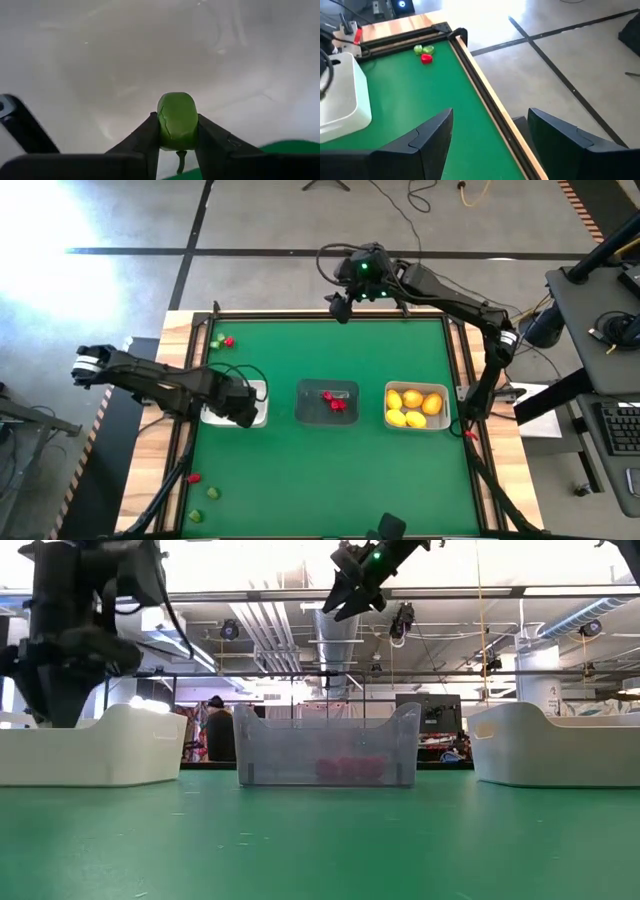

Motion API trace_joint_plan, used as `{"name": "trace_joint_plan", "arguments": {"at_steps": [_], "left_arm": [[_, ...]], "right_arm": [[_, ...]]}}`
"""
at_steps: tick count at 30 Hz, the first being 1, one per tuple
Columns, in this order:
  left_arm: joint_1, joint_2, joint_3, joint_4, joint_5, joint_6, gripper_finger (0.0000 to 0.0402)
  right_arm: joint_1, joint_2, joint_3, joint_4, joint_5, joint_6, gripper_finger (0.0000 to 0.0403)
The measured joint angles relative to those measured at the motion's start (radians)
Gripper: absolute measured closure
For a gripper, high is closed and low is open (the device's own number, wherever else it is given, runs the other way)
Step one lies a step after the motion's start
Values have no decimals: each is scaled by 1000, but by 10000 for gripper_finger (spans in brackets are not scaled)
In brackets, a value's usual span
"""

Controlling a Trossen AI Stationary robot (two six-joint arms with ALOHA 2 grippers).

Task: Sort produce into baskets
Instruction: Put the green chili pepper into the white bin

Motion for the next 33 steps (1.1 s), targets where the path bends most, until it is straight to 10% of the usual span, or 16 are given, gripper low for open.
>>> {"name": "trace_joint_plan", "arguments": {"at_steps": [18,29,33], "left_arm": [[106,-3,86,1,-86,298,225],[923,51,329,44,-188,953,235],[1183,175,386,96,-34,1103,236]], "right_arm": [[0,4,57,54,25,229,135],[11,3,182,-50,23,255,143],[33,2,201,-170,23,253,144]]}}
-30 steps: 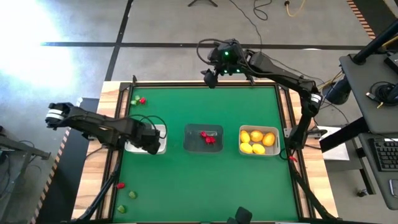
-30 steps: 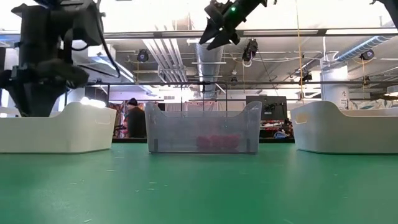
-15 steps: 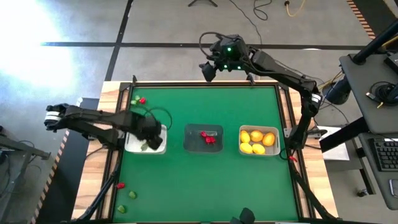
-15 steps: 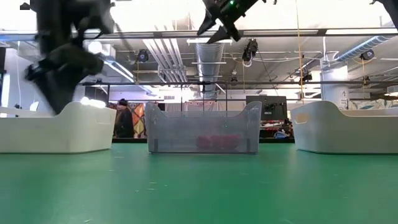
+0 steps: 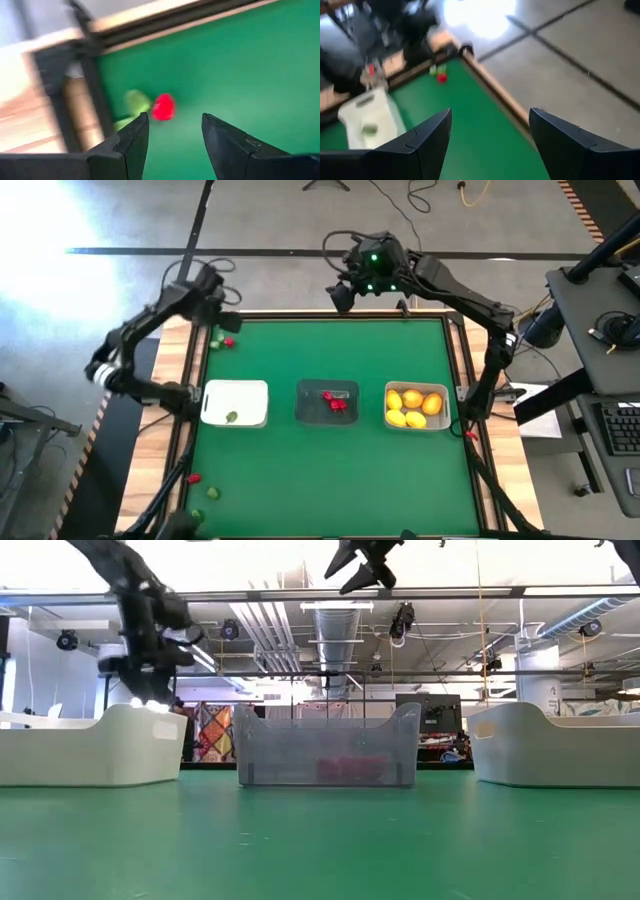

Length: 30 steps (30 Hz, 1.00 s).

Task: Sort produce into baskets
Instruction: Put the green chili pepper into the white bin

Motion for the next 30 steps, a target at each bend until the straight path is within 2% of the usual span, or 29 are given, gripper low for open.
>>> {"name": "trace_joint_plan", "arguments": {"at_steps": [3,10,12,18,20,27,30], "left_arm": [[18,124,81,-50,77,9,233],[22,372,177,9,-97,-79,212],[29,414,184,30,-106,-117,211],[41,467,134,35,-161,-287,211],[32,465,131,44,-186,-293,214],[15,461,167,50,-305,-485,232],[16,462,171,48,-325,-537,239]], "right_arm": [[14,0,2,-81,0,-1,140],[31,0,-2,-168,43,-20,130],[32,0,-2,-194,58,-29,128],[32,0,-2,-259,138,-56,133],[32,0,-2,-262,159,-74,133],[18,0,-3,-252,185,-183,126],[5,0,-3,-244,185,-227,124]]}}
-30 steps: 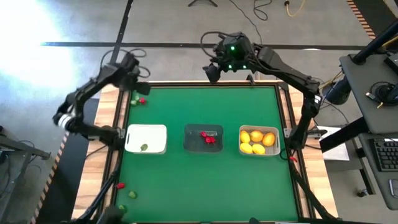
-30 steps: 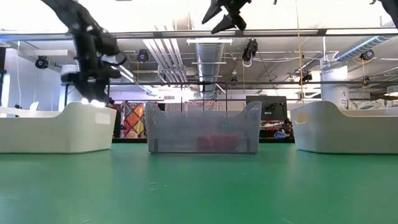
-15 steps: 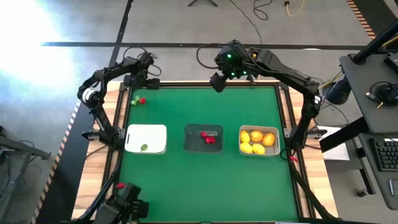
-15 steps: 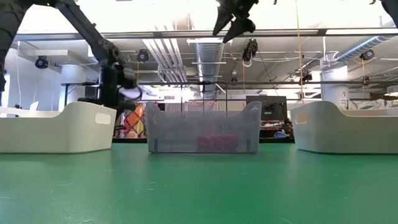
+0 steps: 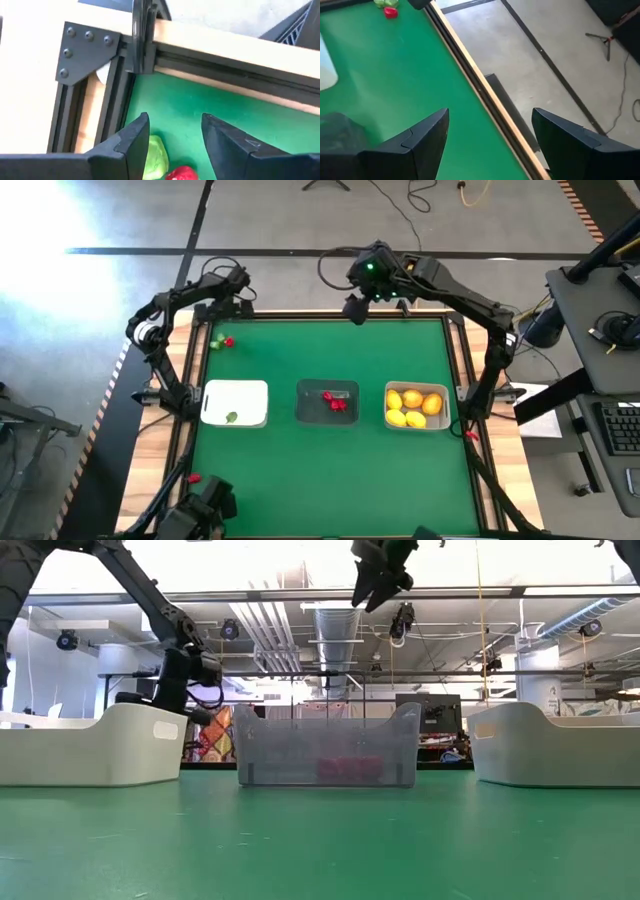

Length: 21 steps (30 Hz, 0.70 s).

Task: Sort produce into baskets
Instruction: Put the green chili pepper into the white bin

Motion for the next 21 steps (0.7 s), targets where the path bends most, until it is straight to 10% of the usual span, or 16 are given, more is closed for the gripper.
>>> {"name": "trace_joint_plan", "arguments": {"at_steps": [13,21], "left_arm": [[10,179,172,-256,11,-8,246],[2,155,203,-348,13,-393,246]], "right_arm": [[-61,0,-53,-84,-2,-115,123],[-89,-59,-185,-82,-3,-125,118]]}}
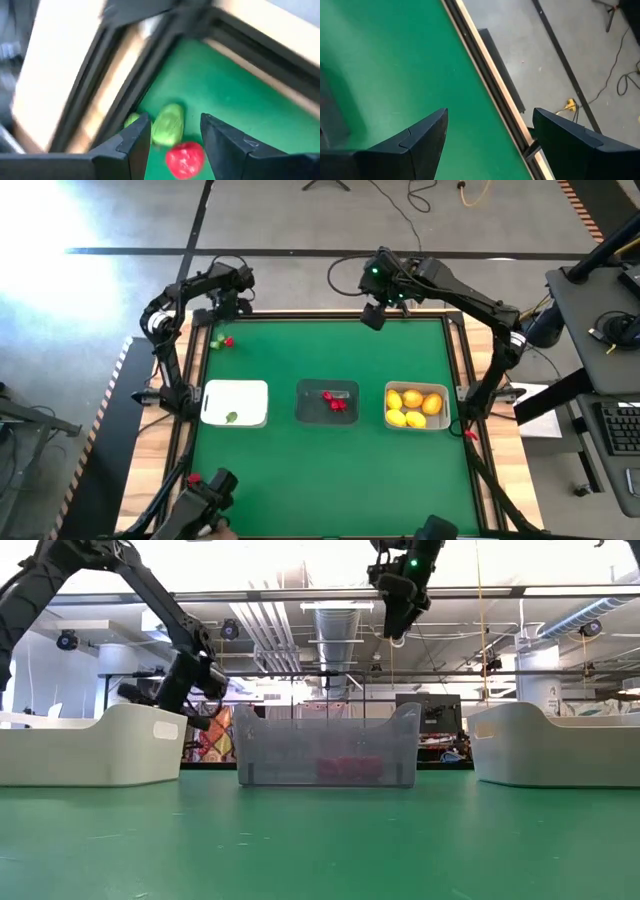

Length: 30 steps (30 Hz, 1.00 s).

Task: Sort produce into baskets
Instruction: Put the green chili pepper into the white bin

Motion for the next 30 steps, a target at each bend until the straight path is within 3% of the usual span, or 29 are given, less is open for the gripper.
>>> {"name": "trace_joint_plan", "arguments": {"at_steps": [3,10,21,30], "left_arm": [[-21,-19,-16,6,-2,-220,246],[-26,-23,-88,29,4,-461,246],[-23,-30,-203,181,6,-522,246],[-97,-27,-150,220,69,-430,246]], "right_arm": [[-12,-49,-83,73,-3,-14,121],[-41,-168,-239,172,-8,-16,116],[-62,-315,-438,195,-8,122,117],[-63,-356,-461,201,-7,160,114]]}}
